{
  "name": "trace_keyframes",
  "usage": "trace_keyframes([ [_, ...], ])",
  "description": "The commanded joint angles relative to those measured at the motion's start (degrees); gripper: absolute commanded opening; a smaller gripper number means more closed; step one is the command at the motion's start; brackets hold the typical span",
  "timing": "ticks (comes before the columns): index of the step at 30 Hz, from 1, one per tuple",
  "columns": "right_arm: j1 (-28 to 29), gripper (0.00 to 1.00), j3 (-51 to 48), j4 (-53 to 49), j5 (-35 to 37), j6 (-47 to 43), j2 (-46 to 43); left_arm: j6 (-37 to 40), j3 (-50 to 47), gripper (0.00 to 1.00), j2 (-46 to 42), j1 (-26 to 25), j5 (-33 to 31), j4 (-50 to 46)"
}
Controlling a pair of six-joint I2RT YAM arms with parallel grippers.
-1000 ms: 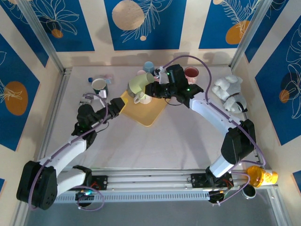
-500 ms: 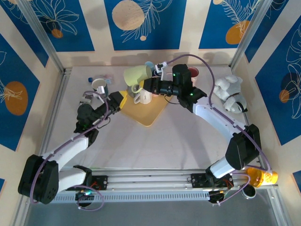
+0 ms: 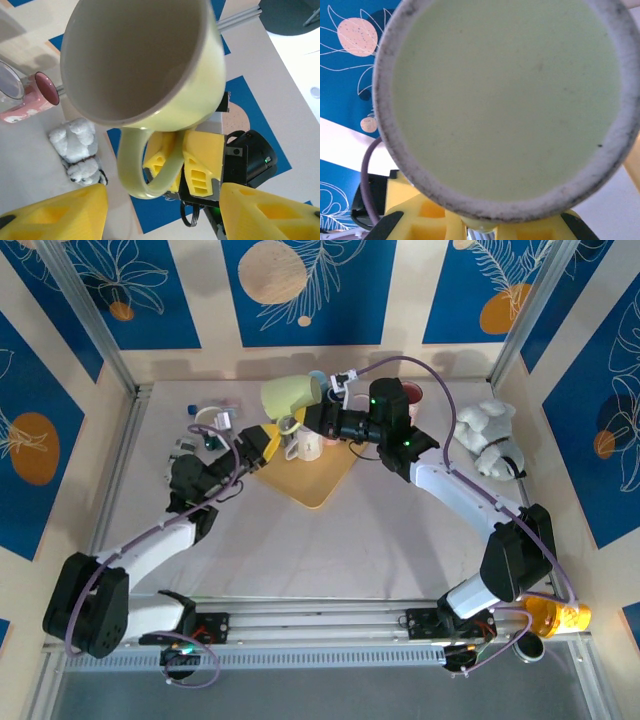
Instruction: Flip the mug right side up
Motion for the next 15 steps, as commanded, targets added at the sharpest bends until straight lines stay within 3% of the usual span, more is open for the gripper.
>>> trace_keyframes([
  [1, 0.5, 0.00, -0.2, 7.6, -1.7, 1.0, -3.4, -2.2, 1.7, 0.59, 1.5, -0.9, -0.9, 6.1],
  [8, 0.6, 0.00, -0.6, 8.4, -2.7, 1.9, -3.5, -3.9, 2.2, 0.58, 3.7, -1.8, -2.5, 10.2],
  [15, 0.7, 0.00, -2.0, 11.1, -3.2, 4.0, -3.4, -6.0, 3.5, 0.49, 7.1, -2.4, -3.2, 15.5],
])
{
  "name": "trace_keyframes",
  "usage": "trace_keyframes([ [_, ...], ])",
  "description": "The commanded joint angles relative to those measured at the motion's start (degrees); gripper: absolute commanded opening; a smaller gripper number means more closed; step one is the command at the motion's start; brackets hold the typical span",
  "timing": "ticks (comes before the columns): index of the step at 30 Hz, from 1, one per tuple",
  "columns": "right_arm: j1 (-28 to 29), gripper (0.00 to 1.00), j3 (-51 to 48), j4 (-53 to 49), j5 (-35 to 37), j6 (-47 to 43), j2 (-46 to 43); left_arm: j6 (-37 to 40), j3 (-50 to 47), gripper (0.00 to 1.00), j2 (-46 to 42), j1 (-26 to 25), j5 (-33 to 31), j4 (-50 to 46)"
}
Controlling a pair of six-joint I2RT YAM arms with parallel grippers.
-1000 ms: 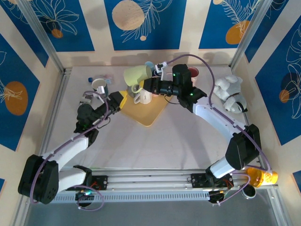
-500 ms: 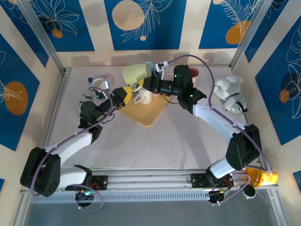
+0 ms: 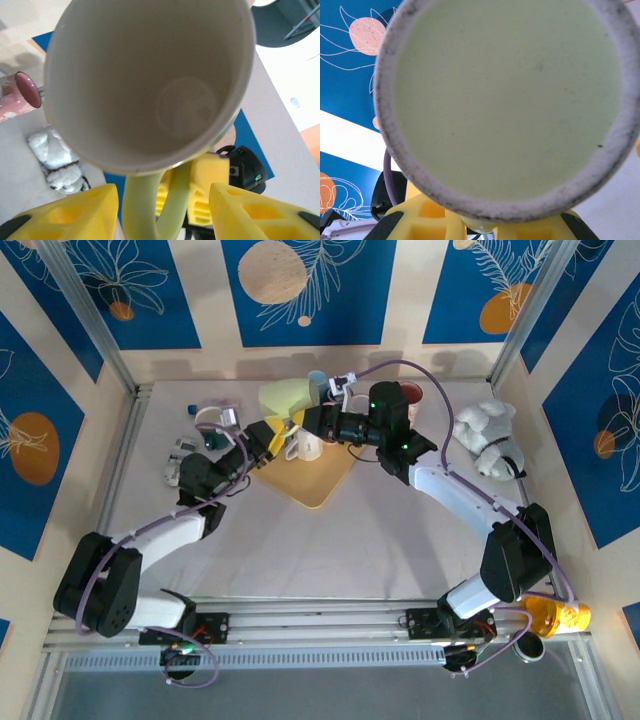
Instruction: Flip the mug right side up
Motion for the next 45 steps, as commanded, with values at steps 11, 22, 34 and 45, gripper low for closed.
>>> trace_keyframes([
  [11, 0.4, 0.00, -1.3, 9.0, -1.9, 2.0, -3.3, -2.6, 3.2, 0.30, 4.4, -2.2, -2.3, 11.3],
  [22, -0.2, 0.19, -1.8, 8.0, -1.6, 1.4, -3.3, -0.8, 3.6, 0.00, 4.4, -2.4, -2.6, 12.7],
  [34, -2.0, 0.63, -4.1, -5.8, 1.6, -7.3, -9.1, 2.3, 4.1, 0.00, 3.6, -2.4, -1.6, 11.4],
  [45, -4.5, 0.62, -3.6, -35.5, 13.4, -28.2, -19.5, 19.2, 4.4, 0.00, -8.4, 0.4, 5.7, -20.2],
])
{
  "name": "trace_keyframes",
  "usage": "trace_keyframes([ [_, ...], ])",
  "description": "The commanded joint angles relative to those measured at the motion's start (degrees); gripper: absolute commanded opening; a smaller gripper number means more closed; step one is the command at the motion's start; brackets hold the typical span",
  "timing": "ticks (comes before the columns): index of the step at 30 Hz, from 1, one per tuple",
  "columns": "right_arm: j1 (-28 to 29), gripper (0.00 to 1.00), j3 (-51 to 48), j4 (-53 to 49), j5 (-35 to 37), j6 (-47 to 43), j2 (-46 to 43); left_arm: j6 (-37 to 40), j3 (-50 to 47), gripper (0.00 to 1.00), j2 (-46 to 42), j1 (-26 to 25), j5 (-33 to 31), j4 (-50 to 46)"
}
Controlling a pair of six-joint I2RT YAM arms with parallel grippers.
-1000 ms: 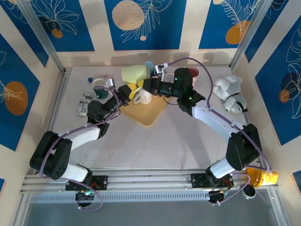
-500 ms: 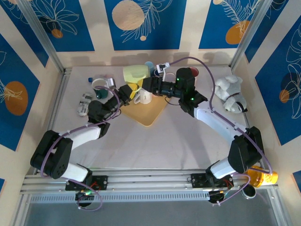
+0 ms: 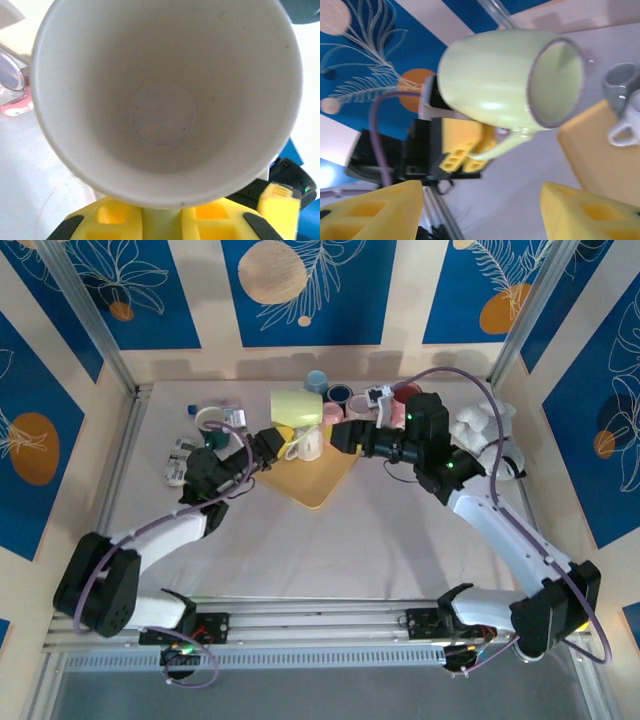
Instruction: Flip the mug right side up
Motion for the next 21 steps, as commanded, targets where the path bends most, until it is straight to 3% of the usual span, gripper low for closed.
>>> trace_keyframes([
  [1, -0.6, 0.62, 0.4, -13.6, 6.2, -10.1, -2.5, 13.8, 3.4, 0.00, -8.5, 1.2, 3.5, -15.8],
  [5, -1.5, 0.62, 0.2, -19.5, 10.1, -13.9, -4.3, 30.2, 8.9, 0.00, -15.1, 1.3, -1.6, -46.0],
  [10, -2.4, 0.62, 0.2, -23.6, 11.3, -16.2, -4.0, 45.7, 17.8, 0.00, -16.2, 1.3, -16.1, -75.3],
  [15, -2.6, 0.62, 1.3, -25.3, 10.3, -17.0, -1.8, 54.7, 25.6, 0.00, -12.0, 1.3, -29.3, -91.3],
  [21, -2.4, 0.62, 1.9, -25.4, 9.0, -16.5, 0.9, 59.2, 26.8, 0.00, -10.5, 1.4, -41.4, -95.7],
])
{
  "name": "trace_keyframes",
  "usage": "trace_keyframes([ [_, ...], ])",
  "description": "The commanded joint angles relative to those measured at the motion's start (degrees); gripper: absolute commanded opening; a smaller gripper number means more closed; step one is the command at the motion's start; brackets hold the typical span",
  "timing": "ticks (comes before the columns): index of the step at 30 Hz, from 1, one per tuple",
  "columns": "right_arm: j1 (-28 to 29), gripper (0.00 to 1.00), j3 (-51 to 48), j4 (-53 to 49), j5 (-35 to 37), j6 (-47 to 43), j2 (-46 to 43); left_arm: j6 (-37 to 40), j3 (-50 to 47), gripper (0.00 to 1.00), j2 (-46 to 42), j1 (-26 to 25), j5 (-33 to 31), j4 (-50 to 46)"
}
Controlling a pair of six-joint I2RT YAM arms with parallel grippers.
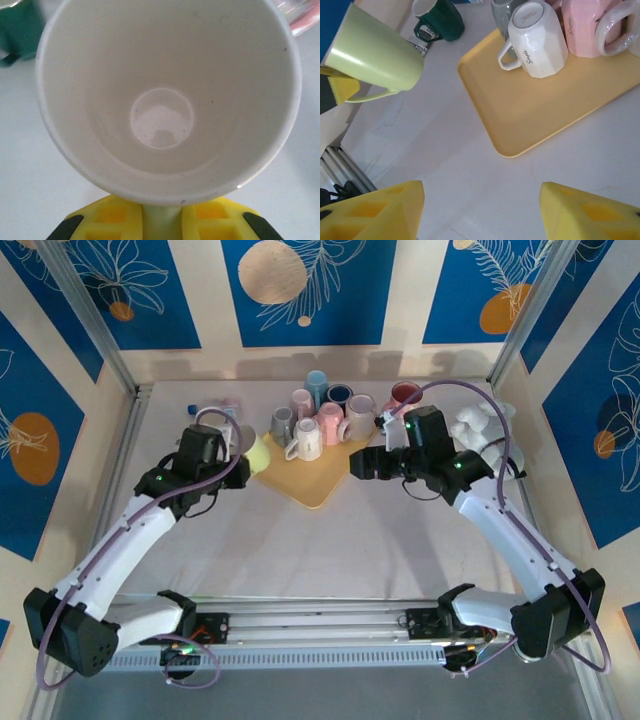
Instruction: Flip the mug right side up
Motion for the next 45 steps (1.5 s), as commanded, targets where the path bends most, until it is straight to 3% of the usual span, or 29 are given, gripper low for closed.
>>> trace_keyframes([
  [1, 0.2, 0.62, 2.1, -1.7, -1.3, -1.0, 1.3, 6.3, 3.2, 0.00, -0.2, 0.8, -11.0, -3.4],
  [4, 0.6, 0.61, 3.1, -2.1, -1.8, -1.5, 2.7, 7.0, 3.6, 0.00, 1.6, 2.5, -12.6, -4.9],
  [15, 2.0, 0.59, 4.8, -2.0, -2.6, -1.3, 5.0, 12.1, 3.3, 0.00, 10.0, 16.0, -6.6, -0.1],
  [22, 2.5, 0.59, 5.1, -1.5, -2.4, -0.8, 5.6, 13.7, 4.1, 0.00, 17.4, 21.6, -3.8, 3.0],
  [35, 3.3, 0.58, 6.7, -1.3, -2.6, -0.9, 7.9, 16.9, 2.9, 0.00, 23.1, 25.6, 2.5, 9.3],
  [45, 3.4, 0.58, 5.6, -0.6, -2.8, -0.5, 7.4, 19.6, 1.2, 0.01, 25.2, 25.7, 4.5, 11.5],
])
